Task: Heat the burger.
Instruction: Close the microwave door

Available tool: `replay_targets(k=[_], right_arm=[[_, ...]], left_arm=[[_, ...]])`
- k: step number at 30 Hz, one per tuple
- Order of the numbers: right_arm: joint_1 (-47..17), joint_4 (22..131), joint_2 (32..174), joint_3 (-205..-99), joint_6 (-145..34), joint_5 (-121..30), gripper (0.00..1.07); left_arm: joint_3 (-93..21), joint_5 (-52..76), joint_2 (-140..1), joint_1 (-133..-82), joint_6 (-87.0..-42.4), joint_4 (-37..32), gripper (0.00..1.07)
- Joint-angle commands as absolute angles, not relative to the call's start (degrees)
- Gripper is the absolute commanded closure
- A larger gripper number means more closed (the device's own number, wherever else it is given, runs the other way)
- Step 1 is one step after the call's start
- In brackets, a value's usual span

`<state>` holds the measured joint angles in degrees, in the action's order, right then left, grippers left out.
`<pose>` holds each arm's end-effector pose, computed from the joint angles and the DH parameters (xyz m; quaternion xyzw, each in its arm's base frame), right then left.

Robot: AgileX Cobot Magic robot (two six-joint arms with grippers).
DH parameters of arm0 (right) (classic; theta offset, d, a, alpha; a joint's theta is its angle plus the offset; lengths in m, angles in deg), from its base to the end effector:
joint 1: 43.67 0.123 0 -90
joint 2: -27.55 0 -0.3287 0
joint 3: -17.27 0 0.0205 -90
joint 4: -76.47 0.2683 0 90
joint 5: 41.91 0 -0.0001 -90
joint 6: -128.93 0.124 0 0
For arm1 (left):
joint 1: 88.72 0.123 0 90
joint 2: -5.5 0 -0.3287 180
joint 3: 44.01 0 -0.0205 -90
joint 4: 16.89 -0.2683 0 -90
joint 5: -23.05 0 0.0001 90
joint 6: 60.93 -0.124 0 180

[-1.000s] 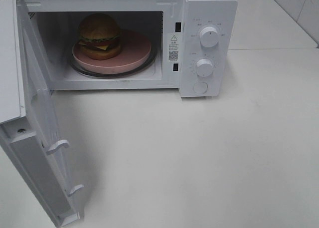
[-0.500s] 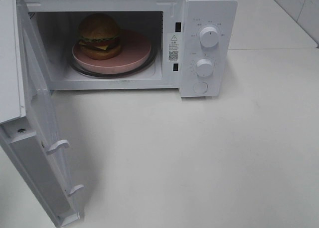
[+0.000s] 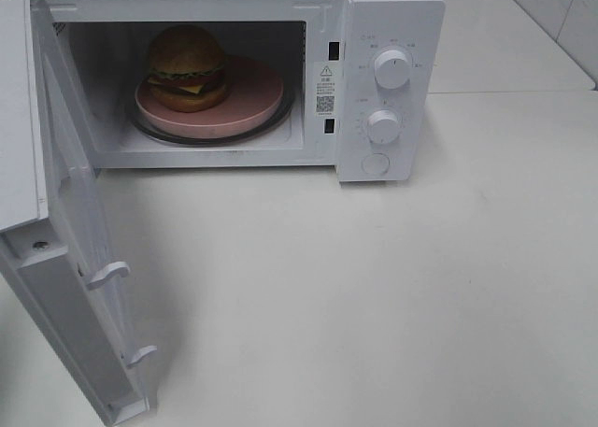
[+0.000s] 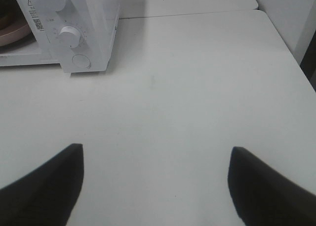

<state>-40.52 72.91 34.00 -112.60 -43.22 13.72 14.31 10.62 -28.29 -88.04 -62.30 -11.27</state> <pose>0.0010 -0.0063 0.2780 0.0338 0.8290 0.0225 0.5578 0.1157 -0.0013 0.2853 -0.0266 0.7901 -0.0267 0.6118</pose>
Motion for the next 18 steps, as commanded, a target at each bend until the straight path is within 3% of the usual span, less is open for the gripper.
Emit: replay_targets(k=[1, 7, 16, 18], right_arm=[[-40.87, 72.97, 32.52, -112.54, -43.17, 13.15, 0.31], [-40.87, 72.97, 32.52, -112.54, -43.17, 13.15, 0.31], [-40.87, 72.97, 32.52, -112.54, -43.17, 13.15, 0.31], [-40.87, 72.97, 32.52, -112.54, -43.17, 13.15, 0.31]], left_arm=[[17.41, 19.04, -30.01, -88.26, -62.42, -10.53, 1.07], [23.94, 33.36, -33.33, -88.26, -62.36, -10.99, 1.07], [24.51, 38.29, -39.4, -88.26, -61.73, -13.51, 1.07], [24.51, 40.64, -42.44, -88.26, -59.21, -15.4, 1.07]])
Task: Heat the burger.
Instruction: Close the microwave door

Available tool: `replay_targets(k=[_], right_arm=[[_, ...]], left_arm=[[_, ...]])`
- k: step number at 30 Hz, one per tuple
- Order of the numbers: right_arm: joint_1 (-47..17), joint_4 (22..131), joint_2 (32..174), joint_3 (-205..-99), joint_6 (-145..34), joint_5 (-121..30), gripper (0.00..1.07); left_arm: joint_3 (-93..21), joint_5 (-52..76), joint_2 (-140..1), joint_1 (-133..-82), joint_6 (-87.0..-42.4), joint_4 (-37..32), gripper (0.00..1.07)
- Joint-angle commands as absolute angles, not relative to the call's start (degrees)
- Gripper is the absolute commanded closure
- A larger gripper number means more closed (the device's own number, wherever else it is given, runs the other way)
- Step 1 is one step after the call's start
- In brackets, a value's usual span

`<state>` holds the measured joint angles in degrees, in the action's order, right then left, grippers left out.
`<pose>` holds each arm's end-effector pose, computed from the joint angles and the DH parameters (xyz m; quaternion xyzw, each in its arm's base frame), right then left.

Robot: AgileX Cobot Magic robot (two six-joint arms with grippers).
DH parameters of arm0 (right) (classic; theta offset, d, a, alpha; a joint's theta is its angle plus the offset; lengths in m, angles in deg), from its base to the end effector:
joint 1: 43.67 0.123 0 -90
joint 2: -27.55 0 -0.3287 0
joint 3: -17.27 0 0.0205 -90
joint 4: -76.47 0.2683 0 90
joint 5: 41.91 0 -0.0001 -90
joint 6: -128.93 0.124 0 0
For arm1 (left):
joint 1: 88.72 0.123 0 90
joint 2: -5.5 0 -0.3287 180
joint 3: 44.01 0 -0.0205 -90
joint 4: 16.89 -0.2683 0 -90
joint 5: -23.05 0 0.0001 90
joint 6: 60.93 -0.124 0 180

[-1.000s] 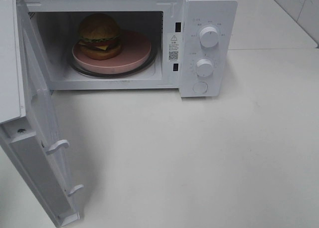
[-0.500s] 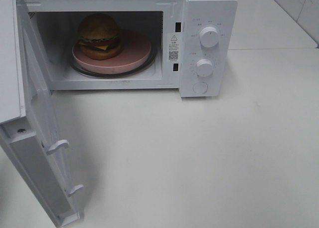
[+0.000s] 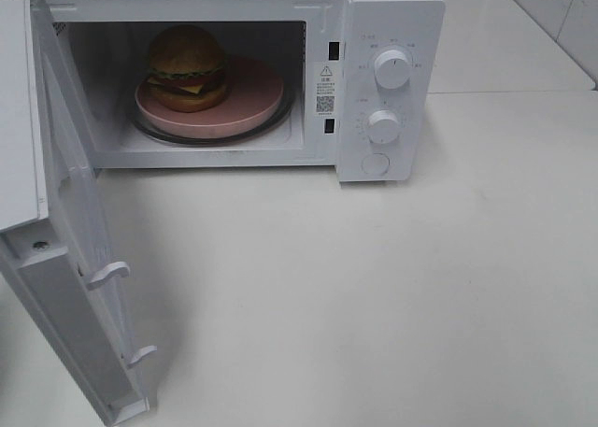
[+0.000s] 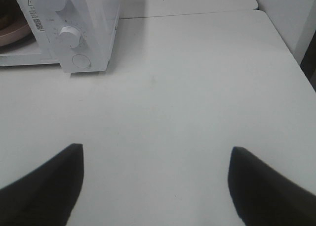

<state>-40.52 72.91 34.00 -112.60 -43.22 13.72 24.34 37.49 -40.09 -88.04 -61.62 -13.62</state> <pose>0.0010 -0.0063 0.2780 0.0338 0.8290 0.0225 0.5578 0.1457 0.0035 0.2471 -0.0256 0.7629 -0.0047 0.6460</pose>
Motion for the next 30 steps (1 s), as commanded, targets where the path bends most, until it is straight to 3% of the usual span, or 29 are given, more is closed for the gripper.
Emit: replay_targets(k=[1, 3, 5, 7, 8, 9, 11, 14, 22, 30], right_arm=[[-40.87, 72.97, 32.52, -112.54, -43.17, 13.15, 0.31], [-40.87, 72.97, 32.52, -112.54, -43.17, 13.15, 0.31], [-40.87, 72.97, 32.52, -112.54, -43.17, 13.15, 0.31], [-40.87, 72.97, 32.52, -112.54, -43.17, 13.15, 0.31], [-40.87, 72.97, 32.52, -112.54, -43.17, 13.15, 0.31], [-40.87, 72.97, 32.52, -112.54, -43.17, 13.15, 0.31], [-40.87, 72.97, 32.52, -112.54, -43.17, 13.15, 0.31], [-40.87, 72.97, 32.52, -112.54, -43.17, 13.15, 0.31], [-40.87, 72.97, 32.52, -112.54, -43.17, 13.15, 0.31], [-40.87, 72.97, 32.52, -112.54, -43.17, 13.15, 0.31]], left_arm=[[24.51, 40.64, -42.44, -88.26, -59.21, -15.4, 1.07], [24.51, 41.33, -43.3, -88.26, -57.95, -16.89, 1.07], [24.51, 45.74, -47.54, -88.26, -50.04, -29.04, 1.07], [24.51, 47.11, -48.74, -88.26, -47.52, -32.07, 1.07], [24.51, 50.61, -51.15, -88.26, -43.22, -39.92, 1.07], [24.51, 50.61, -51.15, -88.26, -43.22, -39.92, 1.07], [24.51, 55.65, -54.59, -88.26, -38.3, -47.54, 1.07], [24.51, 58.46, -58.83, -88.26, -35.95, -50.81, 1.07], [24.51, 69.0, -68.45, -88.26, -35.32, -52.99, 1.07], [23.36, 71.52, -73.89, -88.26, -35.66, -54.25, 1.07]])
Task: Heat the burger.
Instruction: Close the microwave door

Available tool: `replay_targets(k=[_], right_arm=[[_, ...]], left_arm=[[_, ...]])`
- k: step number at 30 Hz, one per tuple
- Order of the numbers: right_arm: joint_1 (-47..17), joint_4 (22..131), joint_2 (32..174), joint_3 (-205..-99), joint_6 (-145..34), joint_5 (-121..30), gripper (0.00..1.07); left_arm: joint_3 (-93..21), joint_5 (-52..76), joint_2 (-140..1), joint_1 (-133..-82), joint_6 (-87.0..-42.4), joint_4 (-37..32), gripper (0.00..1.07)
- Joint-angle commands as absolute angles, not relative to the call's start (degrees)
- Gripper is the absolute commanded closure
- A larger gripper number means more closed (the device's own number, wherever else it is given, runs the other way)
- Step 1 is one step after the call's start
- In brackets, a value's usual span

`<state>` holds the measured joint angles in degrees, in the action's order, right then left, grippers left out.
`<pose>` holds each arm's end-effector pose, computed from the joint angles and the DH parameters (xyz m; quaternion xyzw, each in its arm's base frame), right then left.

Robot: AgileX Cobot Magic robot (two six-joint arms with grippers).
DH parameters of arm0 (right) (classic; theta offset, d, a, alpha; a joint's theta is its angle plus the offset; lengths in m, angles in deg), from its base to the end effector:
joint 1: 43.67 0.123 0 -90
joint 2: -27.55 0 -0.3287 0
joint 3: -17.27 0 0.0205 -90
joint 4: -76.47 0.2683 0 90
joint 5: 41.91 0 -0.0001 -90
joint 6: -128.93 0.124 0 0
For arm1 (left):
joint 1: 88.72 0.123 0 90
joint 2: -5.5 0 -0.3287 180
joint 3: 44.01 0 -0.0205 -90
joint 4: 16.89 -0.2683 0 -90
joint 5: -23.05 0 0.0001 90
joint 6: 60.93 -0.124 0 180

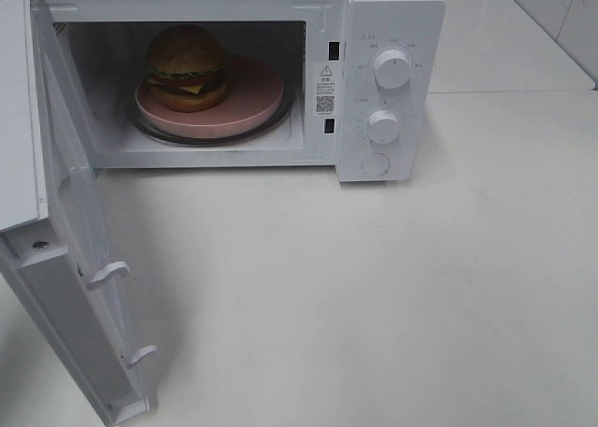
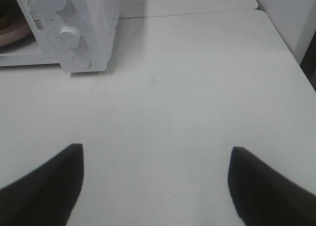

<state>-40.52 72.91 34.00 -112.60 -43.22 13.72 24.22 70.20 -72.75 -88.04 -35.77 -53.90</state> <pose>0.0010 -0.0063 0.2780 0.0338 0.8290 0.0225 0.5578 0.2060 -0.0522 0.2021 0.1455 0.7750 -0.1669 0.5919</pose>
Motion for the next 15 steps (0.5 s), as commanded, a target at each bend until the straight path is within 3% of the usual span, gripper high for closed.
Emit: replay_targets(k=[1, 15], right_arm=[[-40.87, 72.97, 32.52, -112.54, -43.17, 13.15, 0.31], [-40.87, 72.97, 32.52, -112.54, -43.17, 13.15, 0.31]], left_arm=[[23.19, 71.64, -74.35, -88.26, -35.89, -54.25, 1.07], [21.99, 71.92, -76.13, -89.41, -36.86, -52.35, 1.07]])
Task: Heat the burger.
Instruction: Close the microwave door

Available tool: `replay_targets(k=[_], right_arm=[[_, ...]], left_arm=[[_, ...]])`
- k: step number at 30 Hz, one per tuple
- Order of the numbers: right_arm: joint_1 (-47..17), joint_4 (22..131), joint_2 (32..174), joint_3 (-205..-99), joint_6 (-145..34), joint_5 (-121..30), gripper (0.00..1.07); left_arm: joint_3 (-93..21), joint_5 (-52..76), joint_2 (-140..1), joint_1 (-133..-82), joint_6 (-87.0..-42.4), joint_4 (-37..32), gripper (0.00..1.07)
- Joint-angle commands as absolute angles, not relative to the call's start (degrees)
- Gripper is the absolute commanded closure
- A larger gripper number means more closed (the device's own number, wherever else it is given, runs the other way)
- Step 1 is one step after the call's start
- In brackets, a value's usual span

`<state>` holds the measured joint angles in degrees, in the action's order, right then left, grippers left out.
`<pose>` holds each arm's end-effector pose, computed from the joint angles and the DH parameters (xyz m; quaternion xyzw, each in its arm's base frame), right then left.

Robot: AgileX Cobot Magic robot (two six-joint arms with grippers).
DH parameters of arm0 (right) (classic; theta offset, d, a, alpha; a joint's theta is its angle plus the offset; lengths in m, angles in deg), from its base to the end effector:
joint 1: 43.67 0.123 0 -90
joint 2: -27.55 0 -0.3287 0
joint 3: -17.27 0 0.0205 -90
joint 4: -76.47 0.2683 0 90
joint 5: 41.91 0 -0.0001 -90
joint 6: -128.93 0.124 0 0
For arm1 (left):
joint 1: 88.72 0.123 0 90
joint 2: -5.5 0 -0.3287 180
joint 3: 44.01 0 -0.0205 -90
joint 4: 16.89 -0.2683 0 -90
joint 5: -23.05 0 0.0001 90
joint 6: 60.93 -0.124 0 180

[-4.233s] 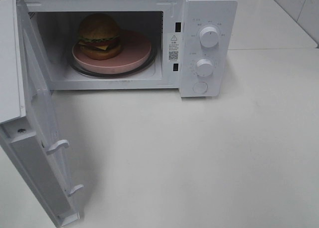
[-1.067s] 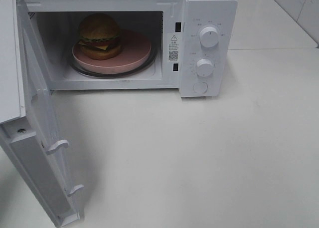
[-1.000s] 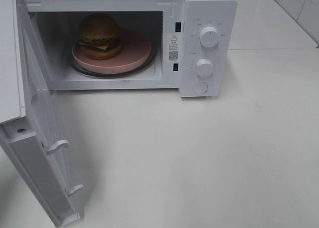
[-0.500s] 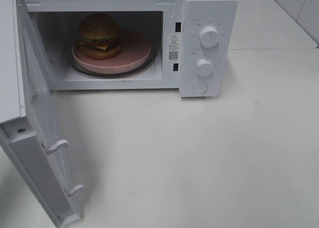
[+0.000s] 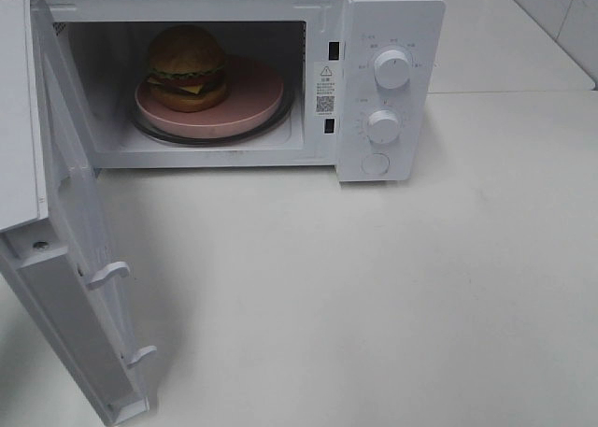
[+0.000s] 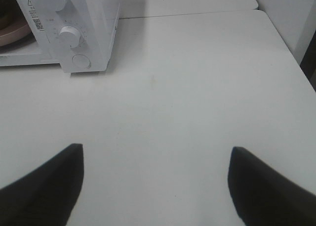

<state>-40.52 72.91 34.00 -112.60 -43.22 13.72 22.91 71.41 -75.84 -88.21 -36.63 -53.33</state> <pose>0.0010 -0.0063 0.2780 0.0338 0.8290 0.0225 0.5578 0.2163 -0.0531 0.1996 0.1460 0.7766 -0.1702 0.5888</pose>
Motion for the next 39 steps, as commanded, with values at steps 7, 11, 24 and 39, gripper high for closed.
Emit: replay_targets(k=[7, 11, 24, 39], right_arm=[[-40.87, 72.97, 32.52, -112.54, -43.17, 13.15, 0.31], [-40.87, 72.97, 32.52, -112.54, -43.17, 13.15, 0.31], [-40.87, 72.97, 32.52, -112.54, -43.17, 13.15, 0.31], [-40.87, 72.97, 32.52, -112.54, -43.17, 13.15, 0.31]], left_arm=[[21.36, 71.06, -79.17, -98.41, -42.82, -40.72, 1.07], [21.36, 73.07, -80.88, -101.5, -44.54, -35.91, 1.07], [16.2, 74.96, -88.79, -116.45, -51.76, -18.38, 1.07], [1.99, 73.3, -98.47, -127.4, -53.36, -9.96, 1.07]])
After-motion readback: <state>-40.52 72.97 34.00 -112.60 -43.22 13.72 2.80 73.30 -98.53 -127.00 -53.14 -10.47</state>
